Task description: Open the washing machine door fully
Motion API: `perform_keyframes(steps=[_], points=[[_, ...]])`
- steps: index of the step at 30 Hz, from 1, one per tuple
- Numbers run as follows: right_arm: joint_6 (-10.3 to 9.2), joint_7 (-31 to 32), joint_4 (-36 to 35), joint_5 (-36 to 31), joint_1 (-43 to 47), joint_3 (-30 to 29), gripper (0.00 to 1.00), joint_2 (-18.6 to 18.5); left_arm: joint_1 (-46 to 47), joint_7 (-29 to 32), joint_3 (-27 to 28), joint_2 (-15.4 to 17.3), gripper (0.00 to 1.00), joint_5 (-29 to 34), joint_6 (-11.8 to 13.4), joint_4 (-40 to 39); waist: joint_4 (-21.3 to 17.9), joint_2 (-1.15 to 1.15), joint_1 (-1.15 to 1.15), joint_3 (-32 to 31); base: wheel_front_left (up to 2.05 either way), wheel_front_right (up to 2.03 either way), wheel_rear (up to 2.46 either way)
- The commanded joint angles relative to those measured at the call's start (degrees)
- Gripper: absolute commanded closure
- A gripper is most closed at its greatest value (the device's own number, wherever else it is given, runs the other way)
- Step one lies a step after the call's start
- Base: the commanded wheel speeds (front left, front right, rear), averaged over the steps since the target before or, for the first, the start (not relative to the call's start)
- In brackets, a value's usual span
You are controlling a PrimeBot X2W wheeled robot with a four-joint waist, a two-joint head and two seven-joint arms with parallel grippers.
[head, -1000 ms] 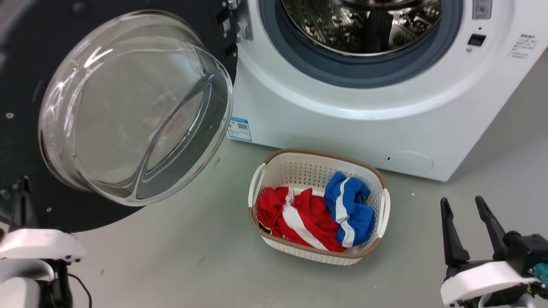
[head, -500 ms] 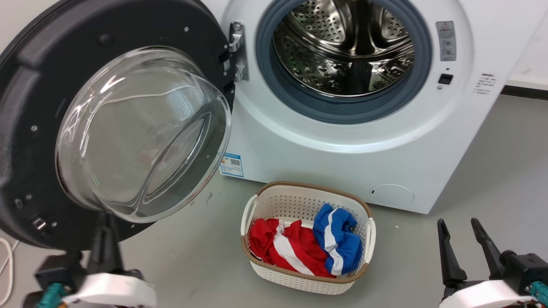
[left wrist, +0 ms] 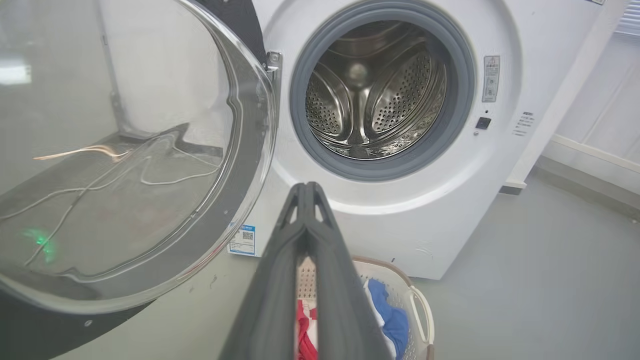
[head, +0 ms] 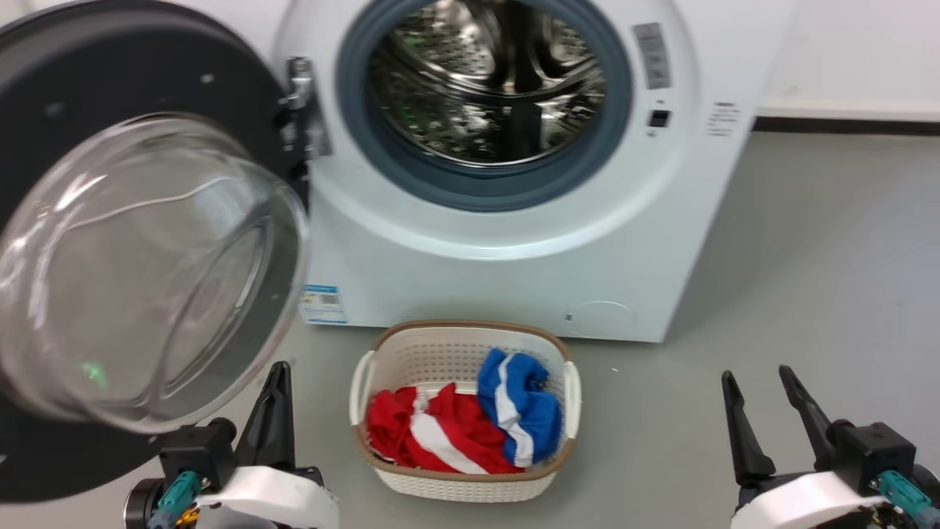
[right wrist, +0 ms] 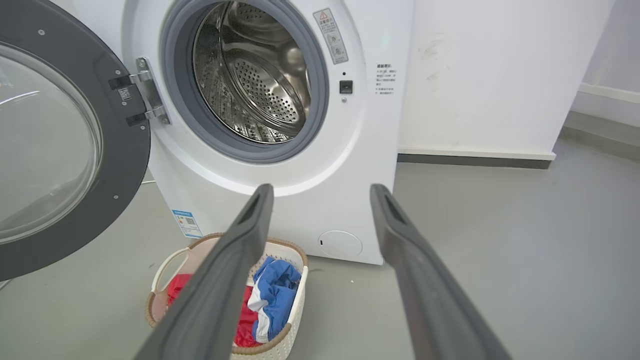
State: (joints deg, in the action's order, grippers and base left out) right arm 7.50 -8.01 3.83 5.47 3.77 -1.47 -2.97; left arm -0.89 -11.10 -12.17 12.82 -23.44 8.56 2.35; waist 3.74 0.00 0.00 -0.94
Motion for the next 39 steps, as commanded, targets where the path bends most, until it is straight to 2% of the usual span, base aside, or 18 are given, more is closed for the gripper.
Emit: perform_keyframes(steps=[1, 3, 4, 5, 6, 8, 16, 39], points=[[-0.02, 0.08, -0.09, -0.29, -0.74, 0.21, 0.0, 0.12, 1.2, -0.23, -0.48, 0.45, 0.83, 0.62, -0.48, 1.18, -3.44, 0.0, 0.0, 0.27, 0.0, 0.0, 0.0], [-0.02, 0.29, 0.05, -0.47, -1.01, 0.59, 0.0, 0.15, 1.8, -0.42, -1.06, 0.56, 0.68, 0.96, -0.85, 2.51, -4.95, 0.0, 0.0, 0.29, 0.0, 0.0, 0.0], [-0.02, 0.24, 0.05, -0.58, -1.03, 0.73, 0.0, 0.15, 2.08, -0.48, -1.33, 0.54, 0.56, 1.13, -0.97, 3.05, -5.62, 0.0, 0.0, 0.31, 0.0, 0.0, 0.0], [-0.02, 0.26, 0.03, -0.66, -1.01, 0.84, 0.0, 0.15, 2.39, -0.56, -1.42, 0.51, 0.44, 1.16, -1.1, 3.57, -6.2, 0.0, 0.0, 0.35, 0.0, 0.0, 0.0], [-0.02, 0.28, 0.04, -0.69, -1.02, 0.93, 0.0, 0.14, 2.54, -0.63, -1.52, 0.57, 0.26, 1.2, -1.2, 4.18, -6.76, 0.0, 0.0, 0.36, 0.0, 0.0, 0.0], [-0.02, 0.32, 0.01, -0.69, -0.97, 1.06, 0.0, 0.15, 2.64, -0.65, -1.93, 0.69, 0.02, 1.56, -1.34, 5.17, -7.59, 0.0, 0.0, 0.44, 0.0, 0.0, 0.0], [-0.02, 0.35, -0.05, -0.64, -0.38, 0.86, 0.0, 0.15, 3.16, -1.3, -2.26, 0.61, 0.0, 1.37, -1.34, 7.69, -8.57, 0.0, 0.0, 0.58, 0.0, 0.0, 0.0], [-0.02, 0.02, -0.23, -0.68, 0.34, 0.47, 0.0, 0.16, 3.1, -2.26, -2.7, 1.04, 0.0, 0.74, -0.76, 8.15, -7.4, 0.0, 0.0, 0.5, 0.0, 0.0, 0.0]])
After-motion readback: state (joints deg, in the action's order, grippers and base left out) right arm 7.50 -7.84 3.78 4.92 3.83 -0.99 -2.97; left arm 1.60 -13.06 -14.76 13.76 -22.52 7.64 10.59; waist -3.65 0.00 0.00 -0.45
